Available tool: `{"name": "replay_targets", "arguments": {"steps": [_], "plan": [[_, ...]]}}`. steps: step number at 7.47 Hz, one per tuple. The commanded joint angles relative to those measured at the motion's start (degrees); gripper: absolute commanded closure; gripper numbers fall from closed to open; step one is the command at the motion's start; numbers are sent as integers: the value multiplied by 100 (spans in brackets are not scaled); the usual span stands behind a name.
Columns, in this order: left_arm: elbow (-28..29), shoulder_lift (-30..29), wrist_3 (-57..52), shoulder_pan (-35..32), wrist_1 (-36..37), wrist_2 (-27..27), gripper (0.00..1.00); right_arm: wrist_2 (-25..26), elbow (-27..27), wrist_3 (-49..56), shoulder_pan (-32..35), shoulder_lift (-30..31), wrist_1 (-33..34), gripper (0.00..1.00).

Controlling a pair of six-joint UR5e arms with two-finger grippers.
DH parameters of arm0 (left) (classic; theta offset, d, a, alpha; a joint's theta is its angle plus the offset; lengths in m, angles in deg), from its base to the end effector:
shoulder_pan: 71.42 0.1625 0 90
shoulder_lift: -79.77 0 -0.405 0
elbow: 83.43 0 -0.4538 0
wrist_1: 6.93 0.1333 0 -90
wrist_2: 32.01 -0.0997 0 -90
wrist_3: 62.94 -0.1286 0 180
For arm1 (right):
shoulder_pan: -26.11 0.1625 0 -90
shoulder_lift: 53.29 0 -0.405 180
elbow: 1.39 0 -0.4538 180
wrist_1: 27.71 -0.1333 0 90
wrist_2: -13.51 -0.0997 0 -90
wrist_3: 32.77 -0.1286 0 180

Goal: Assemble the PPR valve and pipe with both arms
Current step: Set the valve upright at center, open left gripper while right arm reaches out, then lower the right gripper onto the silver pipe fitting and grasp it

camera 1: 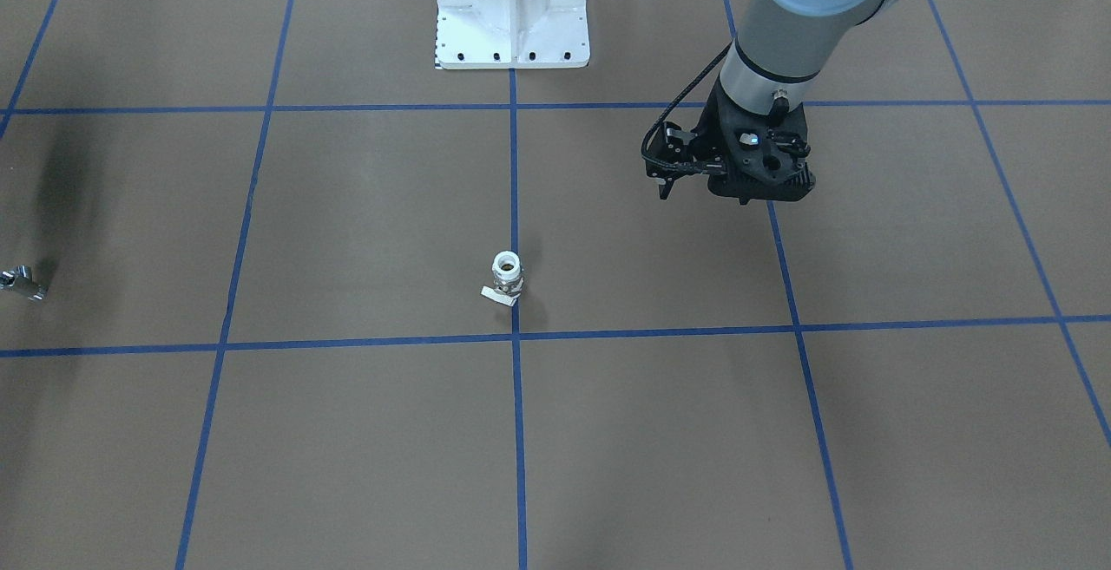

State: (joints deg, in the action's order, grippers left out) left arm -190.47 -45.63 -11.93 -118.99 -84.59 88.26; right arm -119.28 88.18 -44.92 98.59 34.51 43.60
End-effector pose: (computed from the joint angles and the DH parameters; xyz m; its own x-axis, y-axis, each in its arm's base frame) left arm 0.3941 -0.5326 0.1536 0.6644 0.0786 -0.7432 0.0005 0.9944 0.1056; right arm -0.1355 -0.5817 0.6068 0.6736 -0.2493 0.6958 0.1435 0.9676 0.2078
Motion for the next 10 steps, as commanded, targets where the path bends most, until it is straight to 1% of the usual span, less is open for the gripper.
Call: {"name": "replay_targets", "arguments": {"steps": [1,2,3,5,6,9,10], "plan": [[-53,260,-109,-16,-65,5,0,121,-221,-181,-330,-17,-389,0],[-80,401,-614,-68,-48,5,0,139,-221,-260,-392,-17,-389,0],[-106,550,-750,-121,-57,13,0,174,-221,-270,-471,-17,-398,0],[-106,561,-760,-147,-57,13,0,411,-265,-226,-612,-17,-398,0],[-98,569,-760,-147,-57,13,0,403,-361,-226,-639,-26,-398,1],[-98,552,-751,-147,-57,13,0,403,-397,-234,-727,-139,-363,2],[-98,552,-751,-147,-57,13,0,394,-458,-226,-736,-149,-372,4]]}}
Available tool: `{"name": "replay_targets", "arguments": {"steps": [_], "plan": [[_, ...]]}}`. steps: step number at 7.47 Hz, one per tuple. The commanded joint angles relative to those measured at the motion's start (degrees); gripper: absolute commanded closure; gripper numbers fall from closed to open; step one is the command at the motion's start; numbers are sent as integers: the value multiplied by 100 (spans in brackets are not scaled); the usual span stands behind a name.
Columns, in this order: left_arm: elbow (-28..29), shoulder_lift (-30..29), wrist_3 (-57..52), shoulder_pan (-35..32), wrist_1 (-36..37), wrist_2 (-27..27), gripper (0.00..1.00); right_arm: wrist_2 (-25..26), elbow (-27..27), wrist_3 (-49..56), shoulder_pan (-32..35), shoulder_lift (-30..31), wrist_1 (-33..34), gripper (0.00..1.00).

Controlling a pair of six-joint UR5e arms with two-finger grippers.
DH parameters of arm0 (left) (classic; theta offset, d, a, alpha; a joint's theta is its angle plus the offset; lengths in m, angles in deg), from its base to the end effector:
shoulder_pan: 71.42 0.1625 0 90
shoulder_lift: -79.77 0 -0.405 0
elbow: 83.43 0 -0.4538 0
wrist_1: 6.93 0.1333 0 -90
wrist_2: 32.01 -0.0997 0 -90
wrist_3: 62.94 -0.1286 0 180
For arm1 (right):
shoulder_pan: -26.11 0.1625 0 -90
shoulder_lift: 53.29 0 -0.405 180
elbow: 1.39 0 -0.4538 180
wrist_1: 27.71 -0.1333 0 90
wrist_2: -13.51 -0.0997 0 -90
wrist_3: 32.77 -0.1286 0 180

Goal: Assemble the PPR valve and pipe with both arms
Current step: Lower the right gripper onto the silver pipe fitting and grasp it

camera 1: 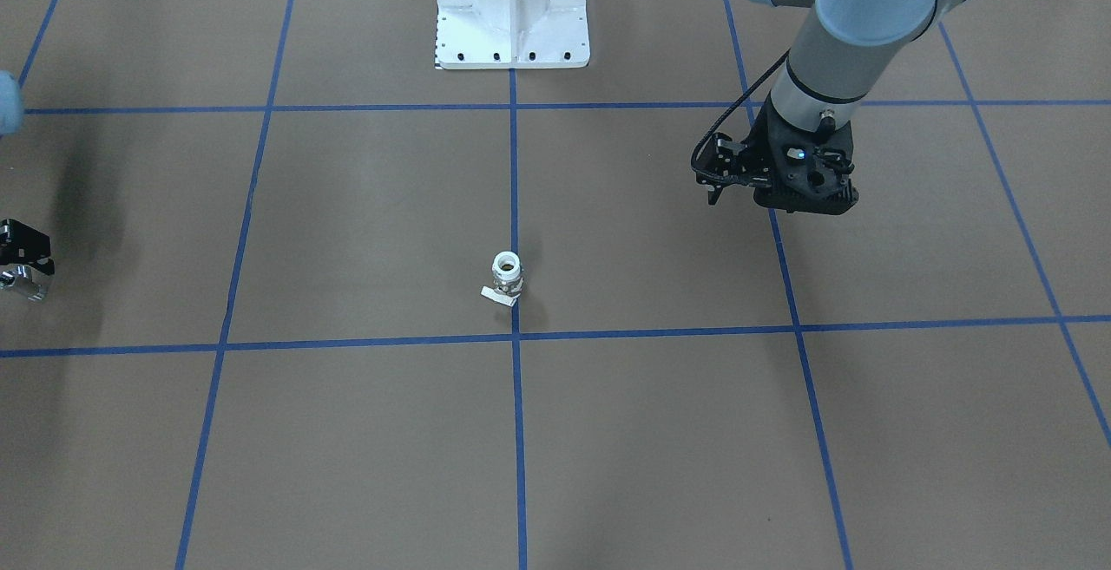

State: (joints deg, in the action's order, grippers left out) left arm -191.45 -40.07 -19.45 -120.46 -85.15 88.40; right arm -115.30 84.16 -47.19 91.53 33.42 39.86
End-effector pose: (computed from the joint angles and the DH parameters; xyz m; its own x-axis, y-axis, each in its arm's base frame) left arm 0.3758 -0.5370 0.2082 0.6953 0.1534 -0.7021 -0.0706 0.9868 0.1457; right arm -0.2042 -0.5732 0.6332 0.6912 -0.3031 0.6560 0.2225 0.9529 0.2059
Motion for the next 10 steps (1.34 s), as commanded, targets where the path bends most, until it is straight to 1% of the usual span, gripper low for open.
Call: {"name": "replay_targets", "arguments": {"steps": [1,3,8,9,10], "plan": [[0,-4,1,0,9,0,0,-12,-126,18,-29,-40,2,7],[0,-4,1,0,9,0,0,-21,-162,19,-38,-31,2,11],[0,-4,1,17,9,0,0,-21,-276,71,-38,-40,2,30],[0,-4,1,17,9,0,0,-4,-285,71,-46,-49,2,30],[0,-4,1,17,17,0,0,-3,-302,71,-55,-49,2,33]]}}
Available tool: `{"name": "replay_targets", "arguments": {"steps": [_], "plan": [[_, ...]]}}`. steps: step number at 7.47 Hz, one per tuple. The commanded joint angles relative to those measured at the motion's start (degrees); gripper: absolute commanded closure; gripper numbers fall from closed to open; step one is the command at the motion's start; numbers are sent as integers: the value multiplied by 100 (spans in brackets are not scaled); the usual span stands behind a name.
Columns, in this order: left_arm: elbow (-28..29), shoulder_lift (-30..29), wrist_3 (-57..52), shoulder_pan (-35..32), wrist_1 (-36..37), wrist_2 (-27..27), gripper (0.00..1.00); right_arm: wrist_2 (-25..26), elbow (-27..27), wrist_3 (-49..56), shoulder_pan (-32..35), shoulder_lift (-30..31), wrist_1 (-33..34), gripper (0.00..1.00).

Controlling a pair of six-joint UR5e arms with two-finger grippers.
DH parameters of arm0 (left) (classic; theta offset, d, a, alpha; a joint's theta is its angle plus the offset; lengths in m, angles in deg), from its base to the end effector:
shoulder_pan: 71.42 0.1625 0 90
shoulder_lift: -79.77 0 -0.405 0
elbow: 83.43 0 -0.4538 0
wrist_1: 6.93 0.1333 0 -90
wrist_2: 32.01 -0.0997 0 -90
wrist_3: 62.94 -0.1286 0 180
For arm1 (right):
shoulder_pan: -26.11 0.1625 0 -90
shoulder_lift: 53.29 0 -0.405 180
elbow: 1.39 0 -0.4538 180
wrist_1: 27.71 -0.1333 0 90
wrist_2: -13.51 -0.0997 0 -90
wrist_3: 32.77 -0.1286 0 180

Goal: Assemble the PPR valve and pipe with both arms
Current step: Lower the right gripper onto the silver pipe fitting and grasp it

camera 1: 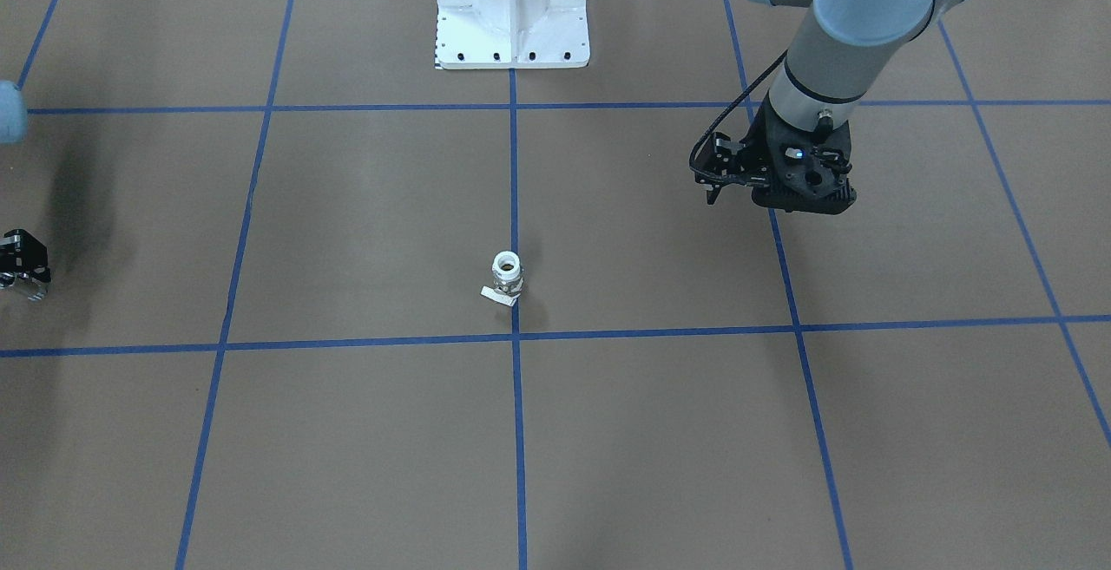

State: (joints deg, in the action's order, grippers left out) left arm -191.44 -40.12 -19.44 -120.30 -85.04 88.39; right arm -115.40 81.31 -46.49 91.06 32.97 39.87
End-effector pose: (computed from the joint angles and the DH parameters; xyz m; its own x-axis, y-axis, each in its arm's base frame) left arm 0.3773 -0.5360 0.2080 0.6956 0.1546 -0.7016 -0.0733 0.9868 0.1447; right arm -0.2090 -0.5713 0.6573 0.6963 -0.2954 0.6541 0.2424 0.9546 0.1731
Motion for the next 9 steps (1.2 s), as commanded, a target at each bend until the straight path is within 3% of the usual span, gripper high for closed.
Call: {"name": "replay_targets", "arguments": {"steps": [1,3,9], "plan": [[-1,9,0,-8,6,-8,0,7,-43,1,-26,-30,1,35],[-1,9,0,1,-2,-8,0,-11,-61,1,-35,-74,1,41],[8,0,9,9,15,0,0,-72,-61,28,-35,-83,1,45]]}}
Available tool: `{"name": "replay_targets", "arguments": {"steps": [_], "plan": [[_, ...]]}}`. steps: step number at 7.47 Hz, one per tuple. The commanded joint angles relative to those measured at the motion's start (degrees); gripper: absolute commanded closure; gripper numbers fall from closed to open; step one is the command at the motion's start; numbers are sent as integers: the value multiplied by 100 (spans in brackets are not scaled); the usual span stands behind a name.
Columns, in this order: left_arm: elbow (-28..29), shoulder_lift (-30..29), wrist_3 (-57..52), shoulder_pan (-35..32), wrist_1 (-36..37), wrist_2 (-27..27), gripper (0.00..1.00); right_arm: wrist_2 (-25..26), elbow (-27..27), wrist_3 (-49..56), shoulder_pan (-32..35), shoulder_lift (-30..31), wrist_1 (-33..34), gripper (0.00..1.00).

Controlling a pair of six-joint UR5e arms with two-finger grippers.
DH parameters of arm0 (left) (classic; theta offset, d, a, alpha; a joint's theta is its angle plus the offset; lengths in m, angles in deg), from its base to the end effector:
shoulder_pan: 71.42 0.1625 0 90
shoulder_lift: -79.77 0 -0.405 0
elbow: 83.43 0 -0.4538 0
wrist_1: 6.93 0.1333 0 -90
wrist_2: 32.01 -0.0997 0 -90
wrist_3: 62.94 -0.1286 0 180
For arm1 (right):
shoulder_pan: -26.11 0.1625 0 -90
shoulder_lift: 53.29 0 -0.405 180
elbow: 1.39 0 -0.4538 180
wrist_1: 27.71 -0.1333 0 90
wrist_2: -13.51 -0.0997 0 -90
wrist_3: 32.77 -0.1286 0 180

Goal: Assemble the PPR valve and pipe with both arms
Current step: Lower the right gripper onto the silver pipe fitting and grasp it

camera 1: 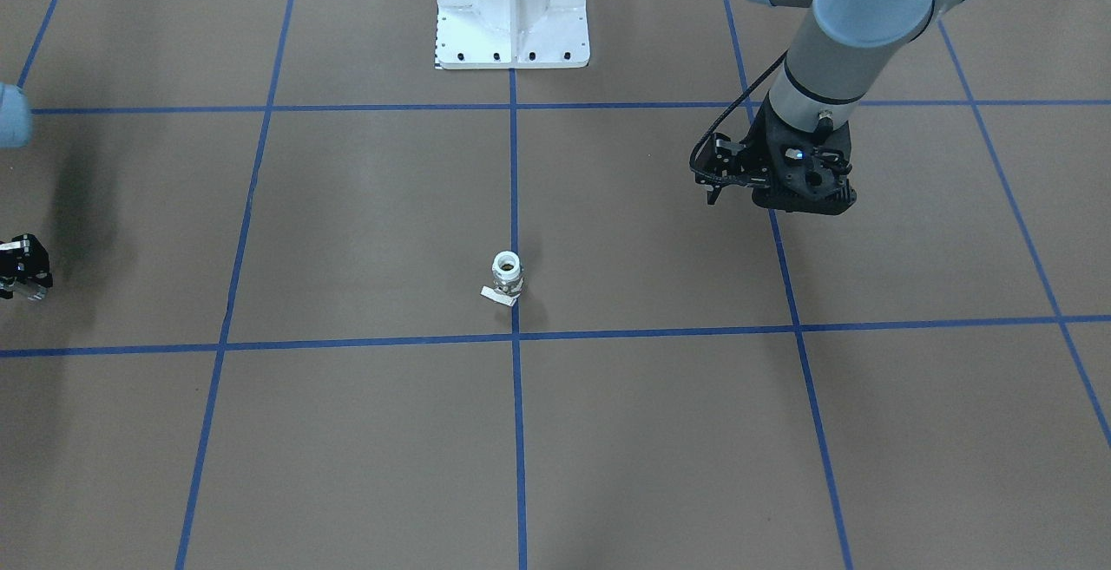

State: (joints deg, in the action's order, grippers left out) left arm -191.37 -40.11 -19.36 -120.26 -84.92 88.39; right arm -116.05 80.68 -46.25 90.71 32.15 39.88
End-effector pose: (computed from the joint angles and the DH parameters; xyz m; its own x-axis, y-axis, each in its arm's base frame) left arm 0.3779 -0.5359 0.2090 0.6972 0.1518 -0.7006 -0.0733 0.9873 0.1410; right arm -0.2160 -0.5747 0.6541 0.6851 -0.3050 0.6615 0.2527 0.9512 0.1769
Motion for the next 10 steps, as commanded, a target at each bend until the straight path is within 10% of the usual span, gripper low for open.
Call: {"name": "replay_targets", "arguments": {"steps": [1,5,9,10], "plan": [[0,-1,10,5,3,0,0,-8,10,3,9,-1,0,45],[0,-10,45,23,3,0,0,-43,19,100,44,8,26,46],[0,-1,45,23,3,0,0,-43,19,100,44,17,-9,100],[0,-1,45,14,3,0,0,-52,54,100,122,17,-9,100]]}}
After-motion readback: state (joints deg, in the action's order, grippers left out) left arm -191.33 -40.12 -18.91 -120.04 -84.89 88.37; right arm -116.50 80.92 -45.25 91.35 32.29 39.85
